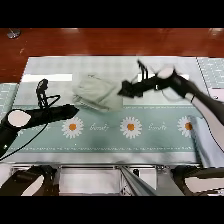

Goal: Fold the shirts.

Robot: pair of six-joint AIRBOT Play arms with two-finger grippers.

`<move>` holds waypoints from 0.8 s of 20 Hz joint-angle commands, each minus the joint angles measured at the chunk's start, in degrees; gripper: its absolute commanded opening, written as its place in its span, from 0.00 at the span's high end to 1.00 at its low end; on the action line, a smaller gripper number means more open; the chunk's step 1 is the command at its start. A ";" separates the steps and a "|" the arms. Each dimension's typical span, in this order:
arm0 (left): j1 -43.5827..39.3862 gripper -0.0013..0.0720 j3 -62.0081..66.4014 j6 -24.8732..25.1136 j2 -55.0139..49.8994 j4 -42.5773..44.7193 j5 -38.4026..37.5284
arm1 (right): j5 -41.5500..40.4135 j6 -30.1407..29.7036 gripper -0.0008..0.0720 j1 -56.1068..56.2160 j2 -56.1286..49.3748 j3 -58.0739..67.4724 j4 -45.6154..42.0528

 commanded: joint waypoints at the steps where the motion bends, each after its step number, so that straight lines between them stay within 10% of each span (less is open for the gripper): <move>1: -0.04 0.96 -0.02 0.02 -0.04 0.02 0.13 | 14.29 8.44 0.95 -0.31 -0.79 24.52 -21.79; 6: -0.07 0.95 -0.02 0.02 -0.04 0.02 0.11 | 31.76 11.72 0.95 -9.31 1.11 45.92 -28.13; 16: -0.07 0.96 -0.02 0.04 -0.04 0.02 0.20 | 46.29 14.01 0.95 -47.17 23.37 24.30 -32.13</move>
